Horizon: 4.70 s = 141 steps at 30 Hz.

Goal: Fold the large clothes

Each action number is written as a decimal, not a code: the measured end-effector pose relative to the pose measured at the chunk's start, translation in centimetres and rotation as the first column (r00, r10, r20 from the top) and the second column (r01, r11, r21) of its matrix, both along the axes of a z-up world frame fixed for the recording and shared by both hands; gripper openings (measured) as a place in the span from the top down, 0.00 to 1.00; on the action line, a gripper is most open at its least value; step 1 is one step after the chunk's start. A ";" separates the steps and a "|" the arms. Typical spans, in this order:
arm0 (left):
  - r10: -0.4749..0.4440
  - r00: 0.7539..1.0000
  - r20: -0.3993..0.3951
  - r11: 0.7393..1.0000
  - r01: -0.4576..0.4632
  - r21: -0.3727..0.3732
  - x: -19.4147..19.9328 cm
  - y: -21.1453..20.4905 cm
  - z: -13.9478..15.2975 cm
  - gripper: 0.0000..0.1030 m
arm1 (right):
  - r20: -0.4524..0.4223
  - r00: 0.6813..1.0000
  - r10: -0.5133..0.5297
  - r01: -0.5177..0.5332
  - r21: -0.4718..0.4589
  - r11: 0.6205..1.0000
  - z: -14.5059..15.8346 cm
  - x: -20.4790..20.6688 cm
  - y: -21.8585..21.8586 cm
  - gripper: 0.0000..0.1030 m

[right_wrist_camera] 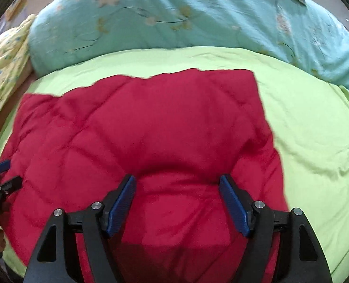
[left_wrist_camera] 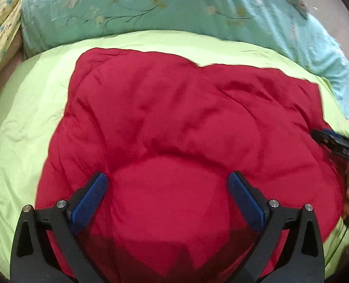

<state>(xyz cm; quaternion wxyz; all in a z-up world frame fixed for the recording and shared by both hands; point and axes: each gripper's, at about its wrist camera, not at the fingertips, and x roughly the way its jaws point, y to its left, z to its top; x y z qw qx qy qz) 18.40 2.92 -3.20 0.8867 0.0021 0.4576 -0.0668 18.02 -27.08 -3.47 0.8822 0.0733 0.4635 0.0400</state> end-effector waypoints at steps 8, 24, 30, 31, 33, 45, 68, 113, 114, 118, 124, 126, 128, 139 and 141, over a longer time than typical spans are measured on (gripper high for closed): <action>0.150 0.988 -0.045 0.989 -0.150 -0.001 3.6 1.9 -2.0 0.00 | -0.011 1.000 -0.008 0.009 0.081 0.997 -1.6 0.9 -1.2 0.26; 0.228 0.973 0.044 0.973 -0.230 0.037 0.8 1.7 -0.9 0.00 | 0.041 0.998 -0.039 0.032 0.155 0.987 -1.7 0.3 -2.3 0.26; 0.177 0.980 0.096 0.984 -0.178 0.003 -5.2 -0.2 1.7 0.00 | 0.042 0.998 -0.038 0.028 0.204 0.979 -2.0 0.6 -3.3 0.26; 0.165 0.981 0.098 0.986 -0.166 0.010 -6.0 -0.6 1.9 0.00 | 0.042 0.998 -0.037 0.027 0.204 0.979 -2.0 0.6 -3.2 0.26; 0.129 0.987 0.091 0.991 -0.131 0.018 -7.3 -1.9 2.2 0.00 | 0.046 0.998 -0.036 0.026 0.206 0.978 -2.0 0.5 -3.2 0.25; 0.087 0.994 0.069 0.996 -0.087 -0.005 -7.0 -2.8 -1.5 0.00 | 0.088 0.995 -0.039 0.019 0.209 0.978 -0.6 -0.9 -3.3 0.24; 0.068 0.990 0.124 0.997 -0.073 0.033 -10.3 -3.0 -0.3 0.00 | 0.085 0.996 0.028 -0.018 -0.110 0.994 -0.4 -10.4 3.1 0.09; -0.042 0.997 0.057 0.997 0.038 0.064 -6.5 -1.4 -0.6 0.00 | 0.004 0.998 0.067 -0.066 -0.051 0.997 0.8 -7.8 6.9 0.08; -0.044 0.997 0.056 0.997 0.040 0.063 -6.3 -1.4 -0.7 0.00 | 0.000 0.998 0.063 -0.063 -0.051 0.997 0.8 -7.7 6.8 0.07; -0.053 0.997 0.054 0.997 0.050 0.064 -5.6 -1.3 -1.0 0.00 | -0.005 0.999 0.036 -0.037 -0.065 0.997 1.3 -7.0 6.4 0.08; -0.067 0.996 0.058 0.996 0.063 0.067 -5.3 -1.2 -1.2 0.00 | -0.031 0.999 0.025 -0.027 -0.069 0.997 0.0 -5.4 5.8 0.01; -0.064 0.996 0.061 0.996 0.060 0.071 -5.3 -1.2 -1.3 0.00 | -0.041 0.999 0.023 -0.025 -0.045 0.999 -0.5 -5.1 5.4 0.00; -0.059 0.996 0.062 0.996 0.054 0.074 -5.2 -1.3 -1.3 0.00 | -0.040 0.999 0.026 -0.027 -0.039 0.999 -0.7 -5.1 5.2 0.00; -0.015 0.998 0.055 0.997 0.011 0.082 -4.9 -1.7 -1.3 0.00 | -0.018 0.999 0.040 -0.040 -0.033 0.999 -0.3 -5.7 5.1 0.01; -0.011 0.998 0.054 0.996 0.007 0.087 -4.9 -1.8 -1.3 0.00 | 0.011 0.999 0.036 -0.035 -0.037 0.999 0.8 -6.4 5.0 0.05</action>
